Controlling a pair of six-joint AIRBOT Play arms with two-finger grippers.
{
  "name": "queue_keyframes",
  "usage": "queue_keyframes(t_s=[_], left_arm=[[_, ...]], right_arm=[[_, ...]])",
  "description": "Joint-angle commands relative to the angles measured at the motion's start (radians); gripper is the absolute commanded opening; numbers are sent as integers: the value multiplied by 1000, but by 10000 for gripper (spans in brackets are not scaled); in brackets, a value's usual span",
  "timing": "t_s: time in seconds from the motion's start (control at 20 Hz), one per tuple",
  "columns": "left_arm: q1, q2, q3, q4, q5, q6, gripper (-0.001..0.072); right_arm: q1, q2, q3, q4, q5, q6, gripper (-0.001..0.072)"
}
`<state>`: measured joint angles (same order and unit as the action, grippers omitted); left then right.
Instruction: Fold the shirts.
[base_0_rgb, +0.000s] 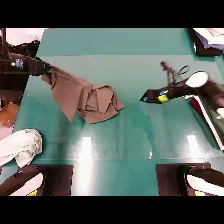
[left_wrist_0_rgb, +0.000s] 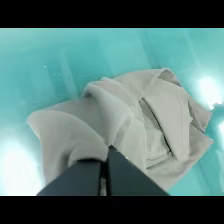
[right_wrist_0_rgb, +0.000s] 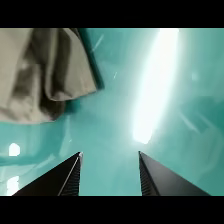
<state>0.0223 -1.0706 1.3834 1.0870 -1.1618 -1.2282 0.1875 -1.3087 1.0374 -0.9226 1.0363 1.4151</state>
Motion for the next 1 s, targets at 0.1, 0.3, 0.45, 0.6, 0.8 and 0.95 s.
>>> queue_keyframes(t_s=[0.1, 0.3, 0.45, 0.6, 0.8, 0.95], left_arm=[[1, 4, 13, 6, -34, -24, 25], [1, 4, 13, 6, -53, -29, 25], [1, 4, 13, 6, -58, -29, 25], [1, 4, 13, 6, -62, -29, 25], [1, 4, 13, 6, -73, -29, 25], [1, 4, 13, 6, -74, -29, 25]], right_arm=[[76, -240, 78, 140, -103, -74, 412], [94, -380, 238, 153, -63, -74, 412], [117, -443, 331, 169, -11, -73, 412], [127, -492, 369, 164, 43, -72, 407], [134, -538, 369, 165, 118, -70, 401], [161, -539, 372, 163, 111, -94, 18]])
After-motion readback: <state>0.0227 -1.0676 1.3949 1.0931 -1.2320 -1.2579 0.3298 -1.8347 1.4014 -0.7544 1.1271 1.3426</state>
